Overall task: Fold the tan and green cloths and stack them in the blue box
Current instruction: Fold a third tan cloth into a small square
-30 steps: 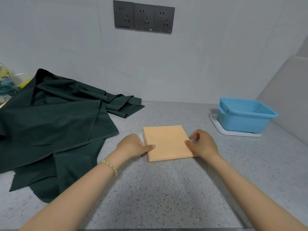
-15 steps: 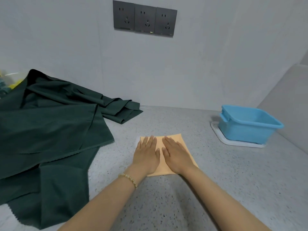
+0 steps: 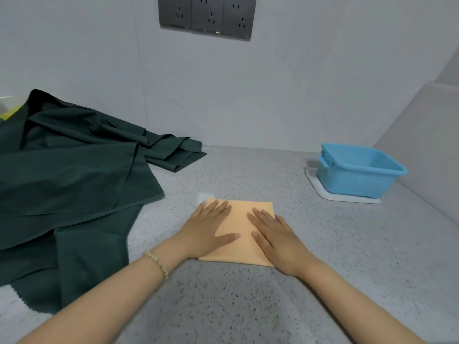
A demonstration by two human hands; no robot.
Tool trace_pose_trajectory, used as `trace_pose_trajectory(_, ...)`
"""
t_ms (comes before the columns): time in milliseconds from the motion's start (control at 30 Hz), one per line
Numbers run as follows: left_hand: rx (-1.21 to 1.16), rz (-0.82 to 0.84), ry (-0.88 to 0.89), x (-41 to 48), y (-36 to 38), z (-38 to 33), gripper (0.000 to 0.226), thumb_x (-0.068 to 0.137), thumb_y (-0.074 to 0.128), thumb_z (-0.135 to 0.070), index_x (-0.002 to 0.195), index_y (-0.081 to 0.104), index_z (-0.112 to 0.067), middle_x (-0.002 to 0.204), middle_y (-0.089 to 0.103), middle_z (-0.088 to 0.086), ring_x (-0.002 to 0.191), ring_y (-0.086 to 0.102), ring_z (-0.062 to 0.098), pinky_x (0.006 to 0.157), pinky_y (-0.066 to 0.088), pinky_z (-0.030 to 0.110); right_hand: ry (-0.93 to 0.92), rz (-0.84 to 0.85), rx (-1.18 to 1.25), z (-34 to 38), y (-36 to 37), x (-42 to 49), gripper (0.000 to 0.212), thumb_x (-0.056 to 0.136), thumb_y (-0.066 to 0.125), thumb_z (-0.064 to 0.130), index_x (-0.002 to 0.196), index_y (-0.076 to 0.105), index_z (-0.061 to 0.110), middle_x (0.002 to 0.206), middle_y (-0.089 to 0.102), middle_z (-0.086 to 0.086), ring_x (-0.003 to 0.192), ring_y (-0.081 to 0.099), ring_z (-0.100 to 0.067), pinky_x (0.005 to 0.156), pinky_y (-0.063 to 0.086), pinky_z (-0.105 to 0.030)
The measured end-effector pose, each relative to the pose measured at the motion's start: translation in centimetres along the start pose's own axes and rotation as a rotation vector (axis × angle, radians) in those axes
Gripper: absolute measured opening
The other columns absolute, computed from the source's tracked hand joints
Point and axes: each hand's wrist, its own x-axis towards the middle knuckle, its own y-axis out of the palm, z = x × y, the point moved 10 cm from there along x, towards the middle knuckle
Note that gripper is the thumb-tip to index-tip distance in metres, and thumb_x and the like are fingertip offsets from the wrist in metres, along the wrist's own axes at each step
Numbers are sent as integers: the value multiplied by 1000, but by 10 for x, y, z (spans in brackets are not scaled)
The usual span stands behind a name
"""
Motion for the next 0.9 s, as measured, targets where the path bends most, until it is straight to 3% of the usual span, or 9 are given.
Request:
trace_pose_trajectory(133, -67, -166, 173, -28, -30, -15, 41, 96, 40, -51, 134, 48, -42, 144, 39, -23, 136, 30, -2, 117, -6, 23, -118, -3, -14, 7, -13, -27, 47, 101, 24, 45, 147, 21, 39, 154, 9, 21, 143, 3, 6, 116, -9, -21)
trace_pose_trajectory(200, -83, -190, 197, -42, -37, -16, 39, 93, 42, -54, 127, 56, -43, 137, 47, -25, 128, 40, -5, 115, 3, 17, -149, -26, -43, 4, -21, -38, 52, 97, 24, 53, 147, 26, 38, 153, 14, 23, 141, 6, 10, 116, -8, -20)
trace_pose_trajectory(333, 49, -161, 168, -57, -38, -7, 75, 74, 26, -86, 133, 49, -45, 140, 43, -26, 128, 33, -7, 113, -1, 16, -213, -10, -94, 3, -27, -51, 76, 85, 25, 74, 149, 23, 32, 152, 11, 23, 139, 4, 12, 119, -3, -22)
trace_pose_trajectory(433, 166, -138, 201, -64, -38, -7, 92, 67, 26, -93, 140, 43, -40, 136, 45, -19, 128, 33, 0, 115, -7, 23, -249, -3, -177, 5, -28, -55, 89, 78, 33, 78, 150, 23, 26, 152, 11, 17, 139, 7, 7, 117, -5, -21)
trace_pose_trajectory(500, 244, -141, 236, -68, -40, -11, 92, 69, 29, -90, 142, 42, -34, 135, 46, -15, 129, 33, 4, 116, -12, 28, -277, -78, -218, 11, -36, -58, 83, 79, 43, 69, 145, 38, 19, 151, 31, 8, 139, 28, -4, 118, 7, -26)
trace_pose_trajectory(633, 356, -150, 268, -70, -41, -17, 79, 75, 33, -70, 139, 46, -26, 137, 50, -10, 136, 27, 12, 114, -19, 33, -368, -278, -384, 27, -52, -64, 59, 69, 70, 49, 116, 68, 14, 117, 68, 0, 111, 63, -17, 103, 41, -38)
trace_pose_trajectory(767, 278, -161, 240, -61, -41, -11, 49, 89, 48, -41, 136, 49, -27, 128, 55, -10, 129, 36, 11, 114, -9, 26, -350, -371, -391, 28, -56, -63, 47, 61, 85, 35, 102, 74, 16, 103, 72, 2, 99, 68, -19, 91, 51, -38)
trace_pose_trajectory(833, 165, -239, 211, -59, -50, -3, 36, 90, 55, -29, 126, 59, -30, 116, 61, -12, 119, 45, 8, 112, 4, 20, -260, -408, -194, 16, -60, -60, 33, 67, 84, 25, 99, 75, 16, 98, 72, 3, 94, 67, -22, 90, 48, -33)
trace_pose_trajectory(900, 24, -335, 145, -57, -60, 9, 20, 90, 60, -36, 107, 69, -31, 95, 63, -15, 101, 51, 7, 103, 23, 19, -110, -422, 34, -3, -64, -56, 19, 78, 77, 25, 96, 76, 18, 93, 69, 7, 91, 61, -15, 86, 45, -29)
